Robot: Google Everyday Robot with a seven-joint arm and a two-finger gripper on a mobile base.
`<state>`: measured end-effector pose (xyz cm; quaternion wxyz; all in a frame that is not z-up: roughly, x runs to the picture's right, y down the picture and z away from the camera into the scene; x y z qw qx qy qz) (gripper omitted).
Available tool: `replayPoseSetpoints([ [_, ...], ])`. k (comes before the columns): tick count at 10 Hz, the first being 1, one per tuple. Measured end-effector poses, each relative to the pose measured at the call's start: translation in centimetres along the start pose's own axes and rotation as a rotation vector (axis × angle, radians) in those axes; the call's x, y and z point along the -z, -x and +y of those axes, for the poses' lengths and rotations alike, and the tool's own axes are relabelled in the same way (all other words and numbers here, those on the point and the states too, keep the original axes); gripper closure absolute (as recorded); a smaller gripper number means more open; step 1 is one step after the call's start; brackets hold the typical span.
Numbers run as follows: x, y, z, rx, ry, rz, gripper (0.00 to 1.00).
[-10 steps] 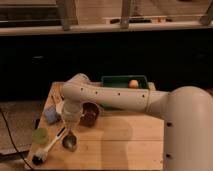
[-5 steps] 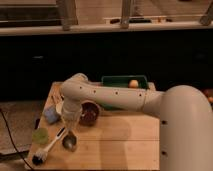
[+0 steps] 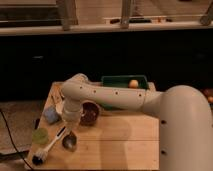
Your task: Place fork in metal cup
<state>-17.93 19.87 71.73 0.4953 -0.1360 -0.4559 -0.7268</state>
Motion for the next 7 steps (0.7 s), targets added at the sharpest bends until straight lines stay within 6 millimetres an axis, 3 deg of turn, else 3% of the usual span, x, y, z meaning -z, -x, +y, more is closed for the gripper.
replayPoseSetpoints([
  [7, -0.8, 2.0, -1.7, 0.020, 0.011, 0.009, 1.00],
])
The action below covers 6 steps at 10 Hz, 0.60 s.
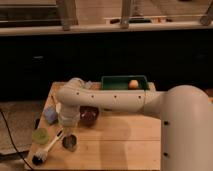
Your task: Place fork in metal cup
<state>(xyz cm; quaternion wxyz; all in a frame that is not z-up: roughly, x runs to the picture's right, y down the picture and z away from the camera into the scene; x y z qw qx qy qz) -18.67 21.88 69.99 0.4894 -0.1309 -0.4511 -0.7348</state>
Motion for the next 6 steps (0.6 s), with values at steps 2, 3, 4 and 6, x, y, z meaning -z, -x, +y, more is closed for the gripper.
replayPoseSetpoints([
  [2, -0.1, 0.7, 0.0, -0.004, 0.000, -0.002, 1.00],
  [3, -0.1, 1.0, 0.0, -0.006, 0.000, -0.003, 1.00],
  [4, -0.1, 1.3, 0.1, -0.007, 0.001, -0.002, 1.00],
  [6, 0.0, 1.8, 0.3, -0.018, -0.001, -0.009, 0.91],
])
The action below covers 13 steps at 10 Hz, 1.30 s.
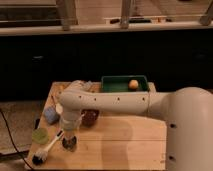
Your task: Place fork in metal cup
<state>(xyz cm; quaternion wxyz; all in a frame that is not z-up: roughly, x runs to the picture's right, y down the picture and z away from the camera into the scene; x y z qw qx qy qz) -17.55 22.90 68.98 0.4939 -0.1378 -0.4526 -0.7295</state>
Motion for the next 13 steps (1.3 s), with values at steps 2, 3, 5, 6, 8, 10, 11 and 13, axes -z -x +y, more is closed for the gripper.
replayPoseSetpoints([
  [2, 0.2, 0.3, -0.1, -0.002, -0.001, -0.009, 0.71],
  [3, 0.4, 0.4, -0.3, -0.001, -0.001, -0.011, 0.60],
  [5, 0.7, 0.5, -0.5, -0.003, 0.001, -0.013, 0.39],
  [6, 0.8, 0.6, -0.7, -0.001, 0.002, -0.012, 0.31],
  [8, 1.1, 0.7, -1.1, 0.003, 0.005, -0.009, 0.20],
  [10, 1.0, 0.8, -1.3, 0.006, 0.006, -0.010, 0.20],
  [11, 1.0, 0.8, -1.4, 0.006, 0.006, -0.010, 0.20],
  [13, 0.9, 0.9, -1.5, 0.007, 0.007, -0.010, 0.20],
])
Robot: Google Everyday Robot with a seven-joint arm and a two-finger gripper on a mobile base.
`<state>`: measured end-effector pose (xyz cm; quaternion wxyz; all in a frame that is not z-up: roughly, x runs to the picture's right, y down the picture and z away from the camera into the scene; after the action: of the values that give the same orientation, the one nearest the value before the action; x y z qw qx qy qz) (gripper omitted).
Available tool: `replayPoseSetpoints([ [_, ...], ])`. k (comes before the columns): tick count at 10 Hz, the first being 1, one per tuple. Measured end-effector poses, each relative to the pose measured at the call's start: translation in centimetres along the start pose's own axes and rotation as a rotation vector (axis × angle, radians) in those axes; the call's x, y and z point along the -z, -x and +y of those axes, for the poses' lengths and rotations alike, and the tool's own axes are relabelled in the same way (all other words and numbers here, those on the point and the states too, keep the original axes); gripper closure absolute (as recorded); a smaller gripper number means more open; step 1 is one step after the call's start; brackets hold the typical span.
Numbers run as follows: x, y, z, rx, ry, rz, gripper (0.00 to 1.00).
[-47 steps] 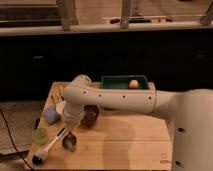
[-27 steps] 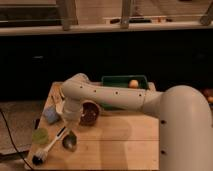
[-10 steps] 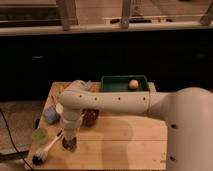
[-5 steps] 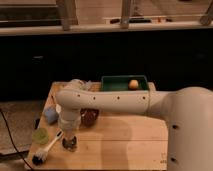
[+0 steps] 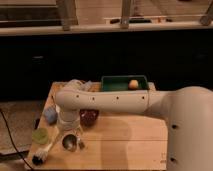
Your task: Place fork in metal cup
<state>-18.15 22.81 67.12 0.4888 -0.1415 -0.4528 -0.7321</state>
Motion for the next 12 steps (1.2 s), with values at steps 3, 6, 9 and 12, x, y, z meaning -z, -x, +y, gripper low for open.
replayPoseSetpoints([
  [3, 0.0, 0.1, -0.2, 0.000, 0.002, 0.002, 0.20],
  [6, 0.2, 0.1, -0.5, 0.006, 0.008, 0.008, 0.20],
  [9, 0.8, 0.0, -0.7, 0.015, 0.016, 0.023, 0.20],
  [12, 1.3, -0.2, -1.0, 0.025, 0.032, 0.029, 0.20],
])
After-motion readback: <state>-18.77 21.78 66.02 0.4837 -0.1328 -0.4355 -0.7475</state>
